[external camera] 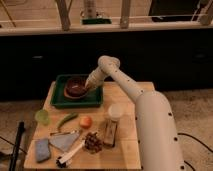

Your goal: Stack bowls into tray

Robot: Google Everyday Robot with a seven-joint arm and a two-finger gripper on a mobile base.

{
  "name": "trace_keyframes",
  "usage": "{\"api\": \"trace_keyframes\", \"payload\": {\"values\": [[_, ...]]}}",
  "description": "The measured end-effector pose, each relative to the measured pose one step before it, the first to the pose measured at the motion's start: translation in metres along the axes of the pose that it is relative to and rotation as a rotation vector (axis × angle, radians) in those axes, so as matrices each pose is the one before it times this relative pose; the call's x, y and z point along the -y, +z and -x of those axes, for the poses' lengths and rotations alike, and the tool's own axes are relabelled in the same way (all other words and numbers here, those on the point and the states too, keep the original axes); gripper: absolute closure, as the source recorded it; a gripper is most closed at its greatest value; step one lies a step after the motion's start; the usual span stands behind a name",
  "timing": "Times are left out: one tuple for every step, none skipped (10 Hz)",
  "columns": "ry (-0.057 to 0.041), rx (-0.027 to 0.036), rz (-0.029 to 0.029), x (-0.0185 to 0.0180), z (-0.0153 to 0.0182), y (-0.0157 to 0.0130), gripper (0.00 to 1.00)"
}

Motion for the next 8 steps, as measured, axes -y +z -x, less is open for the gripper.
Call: {"api": "trace_keyframes", "payload": {"values": [[-0.00652, 0.00714, 0.00383, 0.00133, 0.00123, 0.00222, 0.25], [-0.00378, 0.00477, 0.00278, 0.00008, 0.00113, 0.00064, 0.2], [-0.0041, 0.00462, 0.00171, 0.00055, 0.00119, 0.00071, 0.2], [-0.00203, 0.00494, 0.00028, 0.00013, 0.00122, 0.00078, 0.2], [-0.00058, 0.00694, -0.00066, -0.00065, 0.00187, 0.00087, 0.2], [0.00061, 0.00095, 0.00013, -0.00087, 0.00066, -0.00015, 0.2], [0.00156, 0.00113, -0.00007, -0.00156, 0.001, -0.00048, 0.2], [0.00061, -0.00114, -0.00895, 0.00041, 0.00061, -0.00137, 0.2]]}}
